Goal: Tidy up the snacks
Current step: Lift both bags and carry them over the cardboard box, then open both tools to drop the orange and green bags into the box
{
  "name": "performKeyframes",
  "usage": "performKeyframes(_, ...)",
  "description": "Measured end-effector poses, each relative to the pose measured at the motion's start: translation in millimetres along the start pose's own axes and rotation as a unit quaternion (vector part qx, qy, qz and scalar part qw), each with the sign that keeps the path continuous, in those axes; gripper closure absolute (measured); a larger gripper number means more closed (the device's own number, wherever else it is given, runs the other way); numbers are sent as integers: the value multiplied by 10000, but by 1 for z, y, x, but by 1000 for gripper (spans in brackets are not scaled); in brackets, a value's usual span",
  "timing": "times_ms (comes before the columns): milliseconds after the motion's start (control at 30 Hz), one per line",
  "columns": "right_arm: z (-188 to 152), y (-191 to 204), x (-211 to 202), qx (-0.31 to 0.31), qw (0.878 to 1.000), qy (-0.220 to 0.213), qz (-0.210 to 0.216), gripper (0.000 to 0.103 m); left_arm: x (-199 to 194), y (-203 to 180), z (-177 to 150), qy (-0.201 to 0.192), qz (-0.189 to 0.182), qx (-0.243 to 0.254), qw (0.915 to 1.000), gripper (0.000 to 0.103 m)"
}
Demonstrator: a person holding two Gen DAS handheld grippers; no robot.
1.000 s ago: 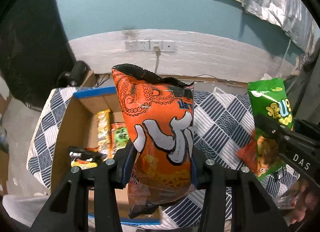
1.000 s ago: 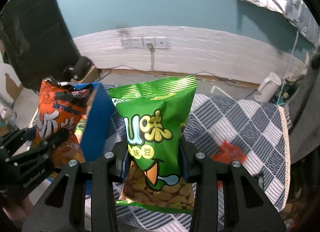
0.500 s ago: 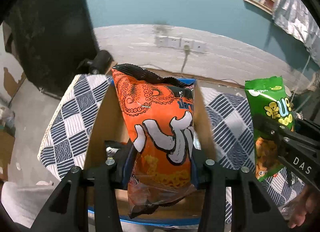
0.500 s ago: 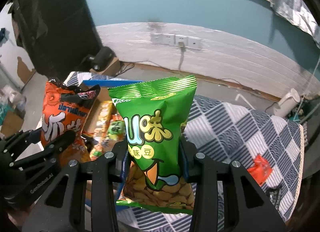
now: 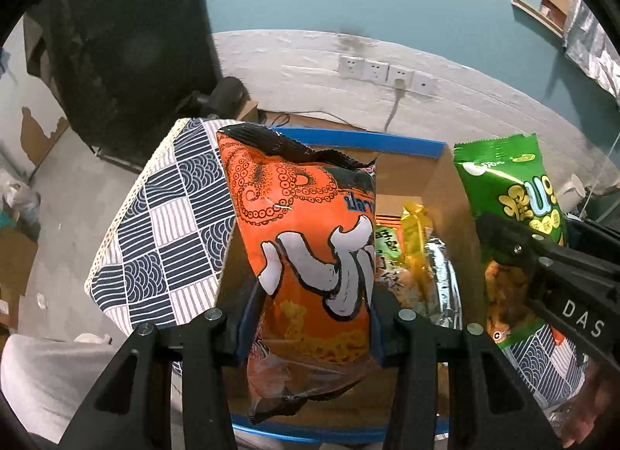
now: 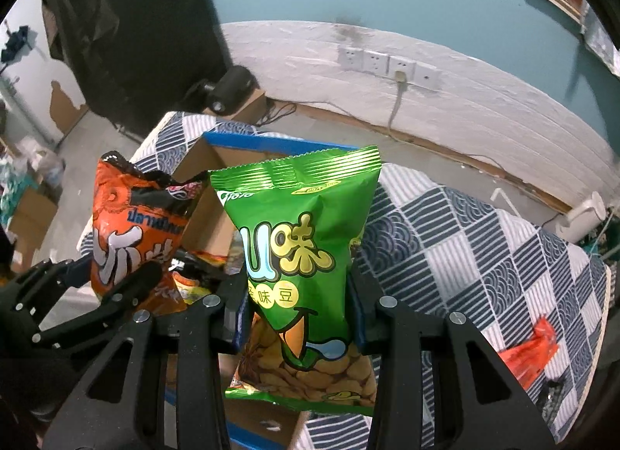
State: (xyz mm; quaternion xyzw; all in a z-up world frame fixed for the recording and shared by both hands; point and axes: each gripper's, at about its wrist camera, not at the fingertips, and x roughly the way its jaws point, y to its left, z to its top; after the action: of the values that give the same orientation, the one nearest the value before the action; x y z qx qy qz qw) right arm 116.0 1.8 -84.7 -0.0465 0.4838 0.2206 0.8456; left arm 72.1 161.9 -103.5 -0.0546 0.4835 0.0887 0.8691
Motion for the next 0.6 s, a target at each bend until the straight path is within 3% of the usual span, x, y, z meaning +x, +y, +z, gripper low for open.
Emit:
performKeyframes(267,3,5,9,60,9998,107,135,61,11,4,-4,228,-22,-29,9997,50)
performKeyframes(400,5,2,9,128,9998,98,96,47,4,-1,-3,32,174,159,9997,21)
performKeyframes(467,5,0,6,169,9998,65,72,40,-1,-5,-3,-108,335,306,9989,21)
performKeyframes(600,5,-8,0,218,9998,7,-29,40,-2,-5,-3,-89,293,305,9991,21)
